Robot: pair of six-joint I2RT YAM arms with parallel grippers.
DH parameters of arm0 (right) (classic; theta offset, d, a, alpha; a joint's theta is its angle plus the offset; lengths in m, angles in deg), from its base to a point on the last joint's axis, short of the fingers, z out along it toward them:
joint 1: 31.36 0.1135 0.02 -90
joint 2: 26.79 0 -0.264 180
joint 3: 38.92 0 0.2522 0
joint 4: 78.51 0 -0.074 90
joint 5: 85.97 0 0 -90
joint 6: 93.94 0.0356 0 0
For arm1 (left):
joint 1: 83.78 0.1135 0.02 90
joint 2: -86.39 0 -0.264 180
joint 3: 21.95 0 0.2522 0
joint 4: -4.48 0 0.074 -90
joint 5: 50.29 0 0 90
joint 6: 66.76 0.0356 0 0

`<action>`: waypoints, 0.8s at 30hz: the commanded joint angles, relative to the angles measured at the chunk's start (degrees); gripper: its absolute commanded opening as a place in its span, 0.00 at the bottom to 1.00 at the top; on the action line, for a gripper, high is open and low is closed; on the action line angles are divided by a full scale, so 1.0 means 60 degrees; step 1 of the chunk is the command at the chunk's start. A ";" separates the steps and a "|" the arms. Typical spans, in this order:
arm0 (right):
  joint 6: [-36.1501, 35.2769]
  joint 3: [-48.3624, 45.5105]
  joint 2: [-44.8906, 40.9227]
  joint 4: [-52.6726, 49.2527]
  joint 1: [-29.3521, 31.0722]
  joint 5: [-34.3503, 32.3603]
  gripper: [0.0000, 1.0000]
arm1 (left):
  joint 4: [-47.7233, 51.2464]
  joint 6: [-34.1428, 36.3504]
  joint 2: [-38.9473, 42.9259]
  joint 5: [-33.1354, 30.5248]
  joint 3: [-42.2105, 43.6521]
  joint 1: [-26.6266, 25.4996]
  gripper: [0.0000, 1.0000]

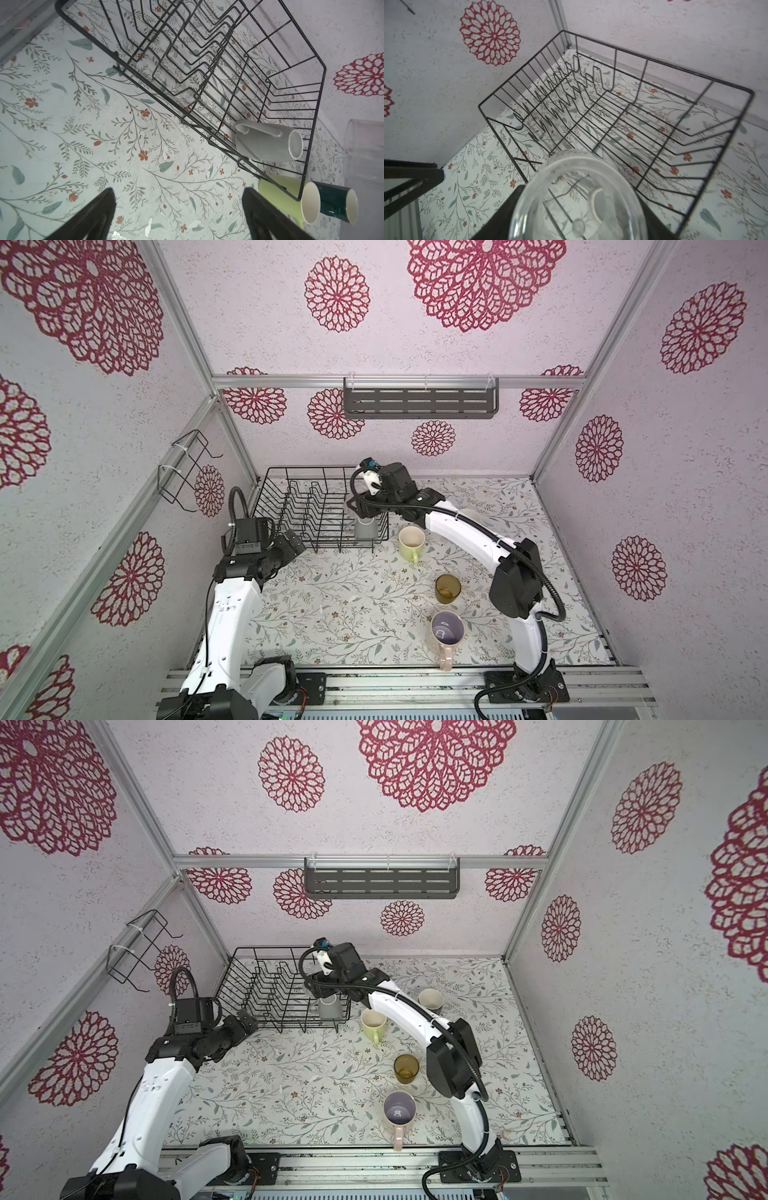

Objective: Load the cups into the dish rack
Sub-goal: 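Carry the clear glass upside down with the right gripper over the dish rack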

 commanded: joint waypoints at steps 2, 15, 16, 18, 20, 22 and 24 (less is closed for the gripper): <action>-0.0939 0.1378 0.0799 -0.0667 0.0308 -0.0586 0.56 | 0.0188 -0.0122 0.0143 0.0798 0.0270 0.0615 1.00; -0.0271 0.2604 0.2491 0.0356 0.0986 -0.1502 0.54 | -0.0200 -0.0168 -0.0026 0.1474 0.0694 0.1310 1.00; -0.0246 0.2730 0.2622 0.0456 0.1020 -0.1445 0.54 | -0.0216 -0.0150 -0.0063 0.1512 0.0691 0.1317 0.99; -0.0203 0.2845 0.2803 0.0697 0.1018 -0.1305 0.54 | -0.0246 -0.0100 -0.0103 0.1600 0.0676 0.1323 0.99; -0.0138 0.2878 0.2967 0.0985 0.1016 -0.1256 0.54 | -0.0239 -0.0058 -0.0144 0.1673 0.0661 0.1324 0.99; -0.0110 0.2921 0.3142 0.1240 0.1016 -0.1276 0.54 | -0.0246 -0.0005 -0.0137 0.1725 0.0698 0.1342 0.99; -0.0097 0.3041 0.3363 0.1387 0.1017 -0.1316 0.54 | -0.0271 0.0005 -0.0119 0.1751 0.0773 0.1343 0.99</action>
